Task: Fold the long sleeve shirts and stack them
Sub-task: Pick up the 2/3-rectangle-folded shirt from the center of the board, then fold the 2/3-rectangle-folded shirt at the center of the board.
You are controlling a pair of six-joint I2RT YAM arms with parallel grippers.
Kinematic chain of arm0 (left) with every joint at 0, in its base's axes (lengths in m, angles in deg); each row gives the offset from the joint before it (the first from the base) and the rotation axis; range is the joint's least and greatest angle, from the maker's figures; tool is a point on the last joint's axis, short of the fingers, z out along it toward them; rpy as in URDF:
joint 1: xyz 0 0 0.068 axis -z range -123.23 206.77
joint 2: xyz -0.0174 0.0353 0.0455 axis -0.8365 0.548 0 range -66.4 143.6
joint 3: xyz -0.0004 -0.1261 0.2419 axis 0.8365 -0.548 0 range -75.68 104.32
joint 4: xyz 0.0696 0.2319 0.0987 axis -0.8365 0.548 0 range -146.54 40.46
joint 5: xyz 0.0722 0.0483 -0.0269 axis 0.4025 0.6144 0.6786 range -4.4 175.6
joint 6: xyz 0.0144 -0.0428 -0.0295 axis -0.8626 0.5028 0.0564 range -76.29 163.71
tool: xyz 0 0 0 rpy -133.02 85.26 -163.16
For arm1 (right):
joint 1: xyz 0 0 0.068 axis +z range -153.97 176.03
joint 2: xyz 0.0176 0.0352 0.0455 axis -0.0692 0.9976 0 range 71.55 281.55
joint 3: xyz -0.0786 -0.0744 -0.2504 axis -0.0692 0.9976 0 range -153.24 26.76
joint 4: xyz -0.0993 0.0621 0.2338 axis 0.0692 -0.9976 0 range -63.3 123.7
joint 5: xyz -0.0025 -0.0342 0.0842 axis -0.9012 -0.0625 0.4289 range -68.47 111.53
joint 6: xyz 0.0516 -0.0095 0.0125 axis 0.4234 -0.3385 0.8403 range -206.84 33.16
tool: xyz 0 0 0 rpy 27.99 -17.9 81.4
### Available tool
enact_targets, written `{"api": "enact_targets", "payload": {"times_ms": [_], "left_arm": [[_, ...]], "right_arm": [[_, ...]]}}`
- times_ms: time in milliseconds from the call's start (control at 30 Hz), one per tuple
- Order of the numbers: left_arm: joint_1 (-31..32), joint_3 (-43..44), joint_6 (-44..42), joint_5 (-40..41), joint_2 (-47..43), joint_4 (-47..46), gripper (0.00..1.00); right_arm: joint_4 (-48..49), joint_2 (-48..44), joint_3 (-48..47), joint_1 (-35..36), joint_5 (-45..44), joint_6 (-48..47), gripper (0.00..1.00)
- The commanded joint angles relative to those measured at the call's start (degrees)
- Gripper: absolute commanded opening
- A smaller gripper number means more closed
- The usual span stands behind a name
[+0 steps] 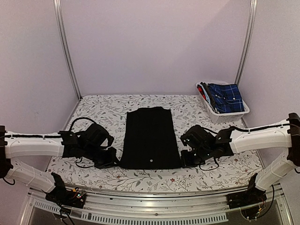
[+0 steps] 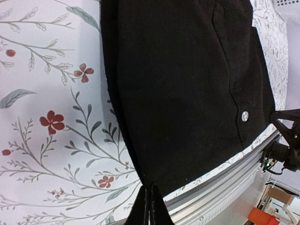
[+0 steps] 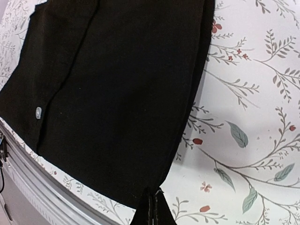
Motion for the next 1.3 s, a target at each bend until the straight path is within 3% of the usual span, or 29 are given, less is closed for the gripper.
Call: {"api": "enact_targets", "payload": {"times_ms": [0,100,200,367,567,700,800,900,1100,1267], "left_arm": [[1.47,5.00,-0.01,5.02,-4.63,9.42,0.00],[-2.64,12.24,-5.28,5.64,-2.34,10.63,0.00],[-13.13,19.62,-12.49,1.09,4.42,5.15,0.00],[-24.64,36.22,-19.36,-5.48,27.34,-5.44,0.00],[-29.47,59.97,-22.11,-8.46,56.58,-5.11,0.00],[-29.45,66.54,-21.89,-8.92,64.32,-4.05,0.00],[-28.66,63.86,-21.15,-9.47,64.01,-5.00,0.00],[-26.84,53.60,-20.45,-9.27,58.99,-8.71,0.00],[-21.24,27.81,-15.71,-8.29,40.49,-18.38,0.00],[-16.28,15.58,-11.70,-3.56,27.88,-19.96,0.00]], "right_arm": [[-7.37,-7.05,-5.14,0.73,-3.37,3.16,0.00],[-9.49,-6.22,-13.96,-2.57,-3.30,-0.27,0.00],[-6.65,-0.59,-22.22,-9.17,-1.58,-6.03,0.00],[0.95,19.37,-37.40,-19.63,3.19,-13.37,0.00],[3.09,45.34,-57.35,-25.95,6.64,-16.96,0.00],[1.88,54.50,-62.27,-27.13,8.20,-18.32,0.00],[4.14,53.40,-56.03,-26.92,10.12,-18.14,0.00],[7.56,47.91,-44.99,-25.95,10.83,-16.82,0.00],[13.38,29.04,-19.95,-20.57,8.44,-12.15,0.00],[12.85,15.07,-7.96,-16.89,3.82,-6.76,0.00]]}}
